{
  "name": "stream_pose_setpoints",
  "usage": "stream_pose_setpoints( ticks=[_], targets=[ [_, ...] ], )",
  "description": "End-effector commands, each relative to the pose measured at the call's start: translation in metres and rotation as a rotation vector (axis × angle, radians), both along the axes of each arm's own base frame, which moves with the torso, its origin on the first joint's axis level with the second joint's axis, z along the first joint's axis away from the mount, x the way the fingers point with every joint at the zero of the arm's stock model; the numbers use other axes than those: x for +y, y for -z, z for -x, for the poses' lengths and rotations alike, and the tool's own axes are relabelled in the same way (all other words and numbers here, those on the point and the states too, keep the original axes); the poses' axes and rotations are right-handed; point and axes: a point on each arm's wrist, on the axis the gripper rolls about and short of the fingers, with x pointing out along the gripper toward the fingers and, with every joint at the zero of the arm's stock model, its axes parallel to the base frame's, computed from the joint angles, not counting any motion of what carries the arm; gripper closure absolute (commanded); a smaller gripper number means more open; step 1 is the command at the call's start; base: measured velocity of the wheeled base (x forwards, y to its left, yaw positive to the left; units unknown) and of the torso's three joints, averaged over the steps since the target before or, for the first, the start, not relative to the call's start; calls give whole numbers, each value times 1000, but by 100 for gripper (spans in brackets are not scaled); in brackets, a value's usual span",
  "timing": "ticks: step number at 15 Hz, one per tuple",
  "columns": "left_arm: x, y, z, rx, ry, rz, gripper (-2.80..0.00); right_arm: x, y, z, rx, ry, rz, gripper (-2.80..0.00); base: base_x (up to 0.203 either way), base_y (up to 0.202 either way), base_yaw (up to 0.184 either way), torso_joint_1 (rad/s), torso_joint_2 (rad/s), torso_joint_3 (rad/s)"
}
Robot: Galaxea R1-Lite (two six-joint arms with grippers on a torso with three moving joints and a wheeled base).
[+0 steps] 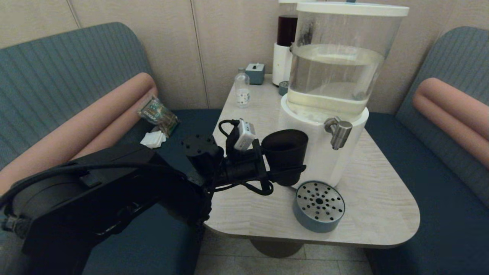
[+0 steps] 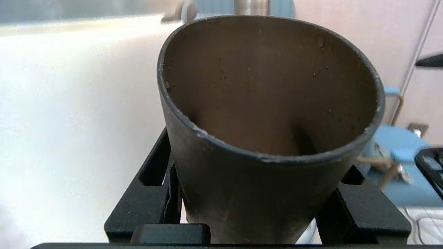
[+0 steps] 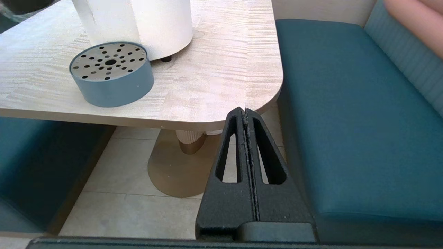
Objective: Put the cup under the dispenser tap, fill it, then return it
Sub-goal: Place it under the water dispenser
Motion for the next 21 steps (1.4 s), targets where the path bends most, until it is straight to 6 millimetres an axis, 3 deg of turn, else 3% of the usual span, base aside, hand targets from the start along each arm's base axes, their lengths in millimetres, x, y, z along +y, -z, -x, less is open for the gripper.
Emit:
stream_pose_setpoints(
  ticks=[1, 6, 12, 16, 21],
  targets=[
    [-18, 6, 2, -10, 30, 11, 0, 0, 4, -1, 10, 0, 0, 0, 0, 0, 0, 0, 0, 0],
    [-41, 34, 3, 30, 48, -4, 0, 0, 4, -1, 11, 0, 0, 0, 0, 0, 0, 0, 0, 0],
    [-55, 53, -2, 43, 63, -12, 0, 0, 4, -1, 11, 0, 0, 0, 0, 0, 0, 0, 0, 0],
    [-69, 61, -6, 29, 69, 4, 0, 0, 4, -1, 11, 0, 0, 0, 0, 0, 0, 0, 0, 0],
    [-73, 70, -4, 40, 73, -3, 0, 0, 4, -1, 10, 0, 0, 0, 0, 0, 0, 0, 0, 0]
  ],
)
